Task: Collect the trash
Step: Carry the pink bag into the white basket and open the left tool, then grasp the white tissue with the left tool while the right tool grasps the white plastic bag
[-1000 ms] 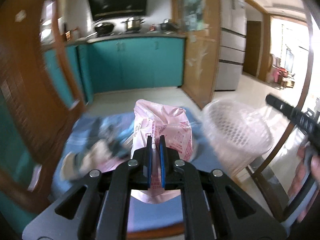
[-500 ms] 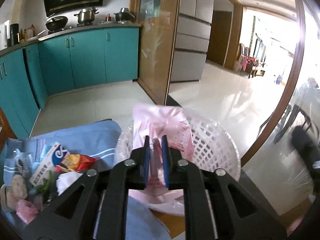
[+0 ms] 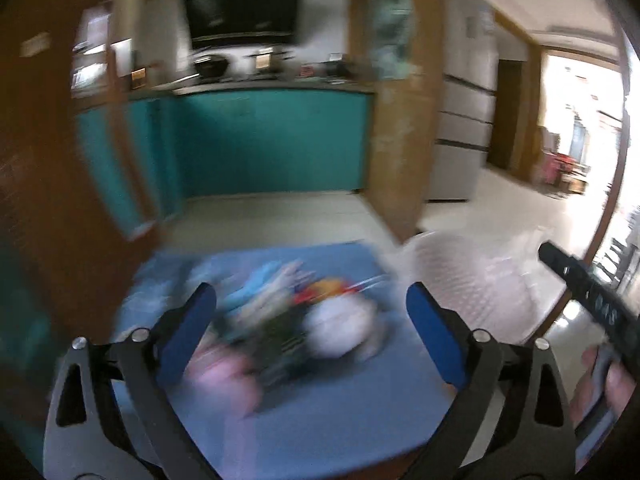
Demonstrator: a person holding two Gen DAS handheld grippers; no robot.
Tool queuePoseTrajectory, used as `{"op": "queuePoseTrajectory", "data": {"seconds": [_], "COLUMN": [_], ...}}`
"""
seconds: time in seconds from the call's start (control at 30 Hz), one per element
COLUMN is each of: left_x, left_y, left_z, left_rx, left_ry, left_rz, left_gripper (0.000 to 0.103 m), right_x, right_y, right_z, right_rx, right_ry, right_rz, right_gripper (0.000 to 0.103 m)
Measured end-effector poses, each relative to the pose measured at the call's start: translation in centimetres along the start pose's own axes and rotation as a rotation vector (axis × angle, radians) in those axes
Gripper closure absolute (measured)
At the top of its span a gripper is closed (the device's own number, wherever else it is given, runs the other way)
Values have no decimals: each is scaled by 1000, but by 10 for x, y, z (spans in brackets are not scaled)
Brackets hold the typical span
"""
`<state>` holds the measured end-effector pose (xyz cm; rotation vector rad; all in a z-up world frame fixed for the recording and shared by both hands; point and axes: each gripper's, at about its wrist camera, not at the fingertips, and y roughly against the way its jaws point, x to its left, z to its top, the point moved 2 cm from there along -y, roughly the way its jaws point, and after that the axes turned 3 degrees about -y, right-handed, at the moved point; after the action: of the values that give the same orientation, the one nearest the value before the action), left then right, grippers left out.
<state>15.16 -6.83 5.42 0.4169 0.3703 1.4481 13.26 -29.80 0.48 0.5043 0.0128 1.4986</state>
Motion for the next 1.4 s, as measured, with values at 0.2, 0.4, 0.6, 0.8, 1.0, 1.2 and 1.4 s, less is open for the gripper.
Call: {"op": "queuePoseTrajectory", "data": {"seconds": [0.2, 0.4, 0.6, 0.8, 1.0, 1.2, 1.4], "left_x": [68, 71, 69, 67, 67, 67, 67], "left_y": [30, 25, 22, 23, 22, 19, 18], "left_z": [-60, -75, -78, -79, -79, -81, -81], "left_rx": [60, 79, 88, 89, 92, 101, 106], "left_ry": [112, 55, 66, 62, 62, 67, 66], "left_rz": [85, 101, 65, 60, 59, 59, 61], "left_gripper": [6, 6, 6, 6, 6, 6, 6], "right_x": [70, 90, 92, 91, 91, 90, 90], "right_y": [15, 25, 24, 21, 20, 20, 20], "right_z": [-35, -57, -64, -62, -63, -63, -63], "right_rx": [74, 113, 114, 123, 124, 120, 121], "right_ry": [152, 188, 197, 197, 200, 202, 204], "right_rz": [134, 158, 141, 140, 141, 141, 141], "right_gripper": [25, 25, 25, 25, 25, 25, 25]}}
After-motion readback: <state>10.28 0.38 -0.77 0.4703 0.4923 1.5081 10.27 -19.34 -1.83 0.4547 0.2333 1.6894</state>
